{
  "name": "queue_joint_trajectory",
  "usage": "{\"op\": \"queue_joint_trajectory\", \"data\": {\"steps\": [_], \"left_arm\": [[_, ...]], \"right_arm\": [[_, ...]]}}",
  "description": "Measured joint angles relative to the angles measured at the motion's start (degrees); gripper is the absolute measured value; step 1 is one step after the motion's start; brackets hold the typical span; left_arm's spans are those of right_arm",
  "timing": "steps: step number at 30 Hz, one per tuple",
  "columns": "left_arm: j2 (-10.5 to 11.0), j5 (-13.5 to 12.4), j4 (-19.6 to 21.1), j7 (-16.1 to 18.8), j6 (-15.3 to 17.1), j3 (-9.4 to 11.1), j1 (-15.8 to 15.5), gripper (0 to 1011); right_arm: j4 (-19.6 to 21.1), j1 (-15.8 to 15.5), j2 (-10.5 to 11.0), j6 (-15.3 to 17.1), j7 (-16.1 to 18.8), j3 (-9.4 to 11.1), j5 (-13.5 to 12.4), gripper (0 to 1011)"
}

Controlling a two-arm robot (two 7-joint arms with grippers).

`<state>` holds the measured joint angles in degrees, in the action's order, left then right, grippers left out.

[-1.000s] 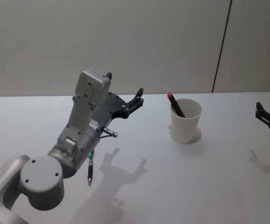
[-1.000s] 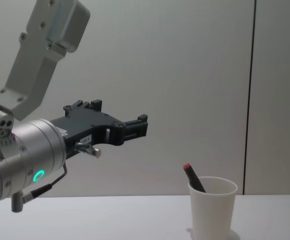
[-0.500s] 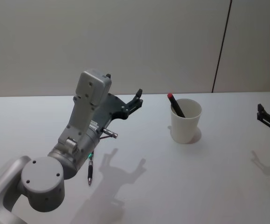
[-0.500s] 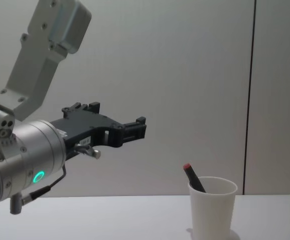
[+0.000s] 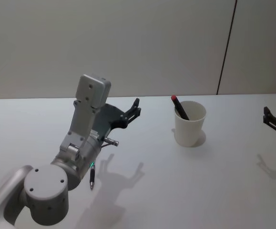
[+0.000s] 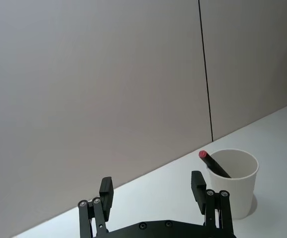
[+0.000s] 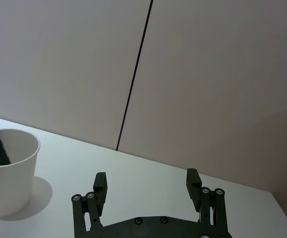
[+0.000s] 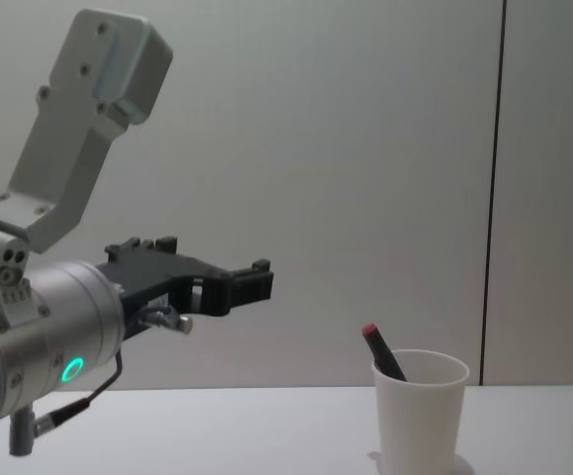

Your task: Place the pen into the pen holder.

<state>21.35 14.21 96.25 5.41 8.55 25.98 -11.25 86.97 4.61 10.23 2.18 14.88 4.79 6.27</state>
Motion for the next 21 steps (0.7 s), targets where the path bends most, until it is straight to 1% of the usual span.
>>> {"op": "queue_joint_trajectory", "data": {"steps": [1,2,3,8,9,15,18,21], "left_arm": [[0.0,0.6,0.3,0.5,0.8,0.0,0.3,1000],[0.0,0.6,0.3,0.5,0.8,0.0,0.3,1000],[0.0,1.3,0.5,0.9,1.6,-0.1,0.5,1000],[0.0,3.2,1.0,1.9,3.7,-0.2,1.3,1000],[-0.1,4.1,1.2,2.2,4.4,-0.3,1.6,1000],[-0.1,6.5,1.4,3.0,6.9,-0.5,2.4,1000],[0.0,8.1,1.4,3.5,8.9,-0.7,3.0,1000],[0.1,8.9,1.4,4.0,10.1,-0.8,3.3,1000]], "right_arm": [[0.0,0.0,0.0,0.0,0.0,0.0,0.0,1001],[0.0,0.0,0.0,0.0,0.0,0.0,0.0,1001],[0.0,0.0,0.0,0.0,0.0,0.0,0.0,1002],[0.0,0.0,0.0,0.0,0.0,0.0,0.0,1001],[0.1,0.0,0.0,0.0,0.0,0.0,0.0,1002],[0.1,-0.1,0.0,0.0,0.0,0.0,0.0,1001],[0.1,-0.1,0.0,0.0,0.0,0.0,0.0,1001],[0.1,-0.1,0.0,0.0,0.0,0.0,0.0,1002]]}}
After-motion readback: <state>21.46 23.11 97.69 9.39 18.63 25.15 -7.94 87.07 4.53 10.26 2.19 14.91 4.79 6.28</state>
